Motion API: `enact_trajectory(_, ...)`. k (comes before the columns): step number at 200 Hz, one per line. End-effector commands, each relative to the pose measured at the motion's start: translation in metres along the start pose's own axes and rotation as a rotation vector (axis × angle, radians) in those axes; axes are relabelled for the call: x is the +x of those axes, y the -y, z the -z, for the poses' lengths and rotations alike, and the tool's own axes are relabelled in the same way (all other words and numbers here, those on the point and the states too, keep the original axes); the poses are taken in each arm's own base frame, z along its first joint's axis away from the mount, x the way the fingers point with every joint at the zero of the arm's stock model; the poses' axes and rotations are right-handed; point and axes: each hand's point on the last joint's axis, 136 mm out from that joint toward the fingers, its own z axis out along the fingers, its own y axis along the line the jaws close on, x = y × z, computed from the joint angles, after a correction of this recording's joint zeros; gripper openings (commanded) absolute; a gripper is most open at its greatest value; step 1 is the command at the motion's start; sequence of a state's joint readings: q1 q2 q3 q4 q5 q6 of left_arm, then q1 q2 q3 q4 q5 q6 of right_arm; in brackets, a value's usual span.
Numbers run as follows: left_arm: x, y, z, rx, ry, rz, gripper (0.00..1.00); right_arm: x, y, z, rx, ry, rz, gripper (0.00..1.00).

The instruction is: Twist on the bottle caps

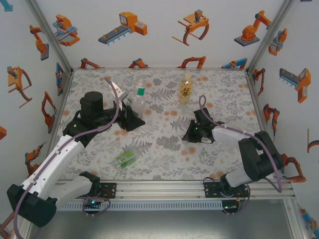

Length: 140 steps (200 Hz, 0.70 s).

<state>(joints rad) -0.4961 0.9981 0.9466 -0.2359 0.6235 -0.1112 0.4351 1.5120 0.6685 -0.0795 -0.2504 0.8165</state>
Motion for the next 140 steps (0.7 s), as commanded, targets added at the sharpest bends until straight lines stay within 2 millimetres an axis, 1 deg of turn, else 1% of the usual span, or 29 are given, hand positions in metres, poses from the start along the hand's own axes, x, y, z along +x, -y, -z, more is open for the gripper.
enact_trajectory(1,-0.003,0.003,0.006,-0.003,0.013,-0.003,0.4,-0.012,-0.026,-0.006,-0.132,0.019,-0.026,0.21)
enact_trajectory(9,-0.003,0.004,0.007,-0.005,0.011,-0.003,0.4,-0.01,-0.013,-0.007,-0.074,0.018,-0.04,0.24)
enact_trajectory(16,-0.002,0.004,0.008,-0.008,0.01,-0.004,0.4,-0.009,0.0,-0.005,-0.007,0.024,-0.051,0.28)
enact_trajectory(26,-0.001,0.004,0.009,-0.013,0.007,-0.005,0.4,-0.006,0.02,0.0,0.092,0.027,-0.053,0.35)
enact_trajectory(34,0.0,0.003,0.01,-0.019,0.005,-0.005,0.4,-0.004,0.033,0.005,0.165,0.028,-0.042,0.39)
enact_trajectory(49,0.002,0.003,0.011,-0.023,0.002,-0.006,0.4,-0.003,0.048,0.014,0.263,0.023,-0.017,0.47)
enact_trajectory(58,0.002,0.003,0.012,-0.024,0.001,-0.009,0.4,-0.004,0.049,0.015,0.284,0.016,-0.006,0.5)
enact_trajectory(71,0.002,0.003,0.013,-0.029,0.001,-0.009,0.4,-0.007,0.045,0.013,0.287,0.003,0.002,0.53)
enact_trajectory(99,0.003,0.002,0.013,-0.036,-0.001,-0.006,0.4,-0.016,0.029,0.005,0.303,-0.026,0.054,0.55)
enact_trajectory(120,0.003,0.002,0.015,-0.04,0.001,-0.007,0.4,-0.014,0.019,-0.002,0.355,-0.068,0.134,0.55)
enact_trajectory(140,0.005,0.002,0.016,-0.046,-0.001,-0.007,0.4,-0.007,0.019,-0.002,0.443,-0.097,0.216,0.55)
